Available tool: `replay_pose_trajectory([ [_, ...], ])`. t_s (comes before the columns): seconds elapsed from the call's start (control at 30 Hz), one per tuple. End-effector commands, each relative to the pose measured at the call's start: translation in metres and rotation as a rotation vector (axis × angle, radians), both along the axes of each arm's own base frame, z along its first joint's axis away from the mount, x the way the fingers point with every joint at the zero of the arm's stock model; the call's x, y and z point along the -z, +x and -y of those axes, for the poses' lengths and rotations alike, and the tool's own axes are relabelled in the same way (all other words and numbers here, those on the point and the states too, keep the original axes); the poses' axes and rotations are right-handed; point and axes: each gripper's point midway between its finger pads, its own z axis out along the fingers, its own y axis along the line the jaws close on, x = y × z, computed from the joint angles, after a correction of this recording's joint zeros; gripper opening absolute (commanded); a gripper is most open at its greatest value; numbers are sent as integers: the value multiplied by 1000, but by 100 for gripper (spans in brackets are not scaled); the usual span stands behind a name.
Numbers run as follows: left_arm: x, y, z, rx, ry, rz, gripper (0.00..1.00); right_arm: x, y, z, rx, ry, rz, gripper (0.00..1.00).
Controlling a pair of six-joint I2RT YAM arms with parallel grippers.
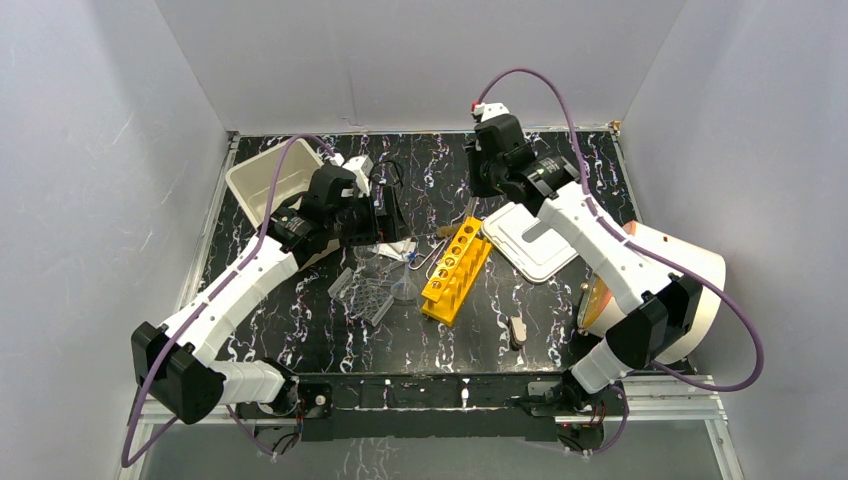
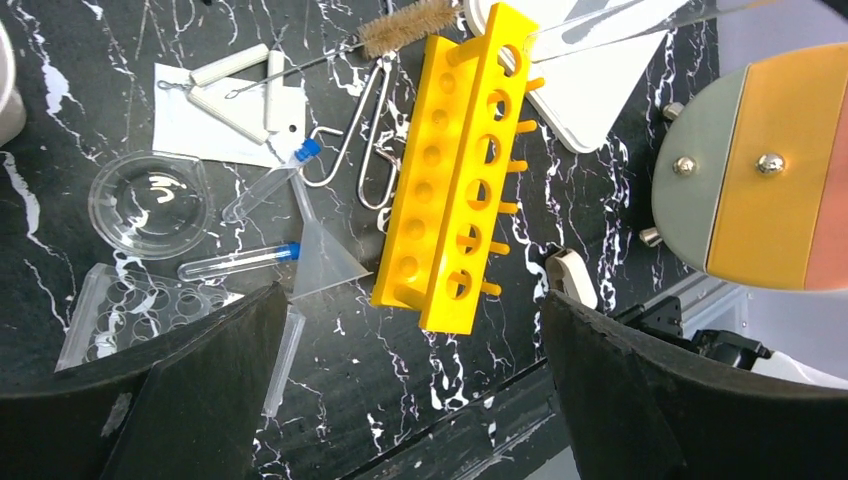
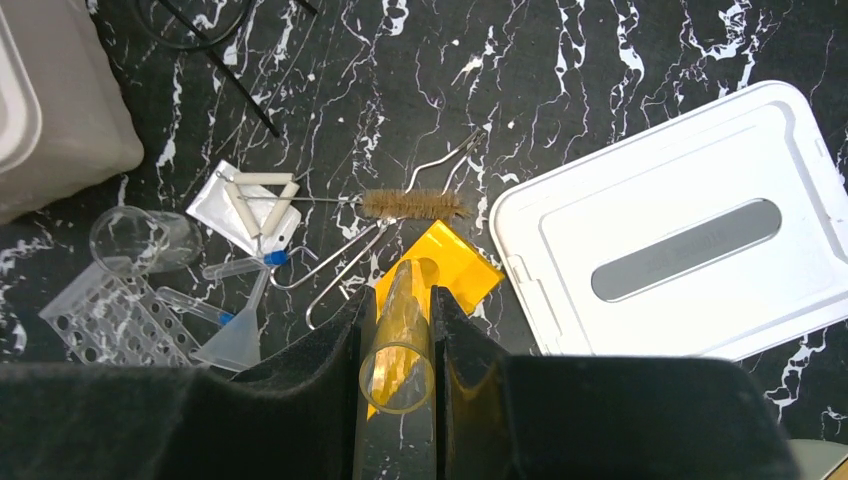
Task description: Organize the chemistry lab equipment
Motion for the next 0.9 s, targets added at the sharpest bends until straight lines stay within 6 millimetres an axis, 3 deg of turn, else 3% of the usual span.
replay_pose_trajectory([
  [0.0, -11, 7, -16, -79, 39, 46, 98, -5, 10, 0, 8, -76, 102, 23],
  [0.1, -18, 13, -30, -146, 73, 90, 98, 2, 8, -5, 0, -98, 104, 22],
  [0.27, -28, 15, -31, -144, 53, 148, 98, 17, 6, -8, -13, -109, 81, 23],
  [0.6, -22, 17, -32, -135, 75, 143, 98, 44, 8, -15, -30, -104, 54, 22],
  [0.87, -15, 16, -31, -134, 71, 127, 98, 80, -3, -4, 47, -94, -3, 22],
])
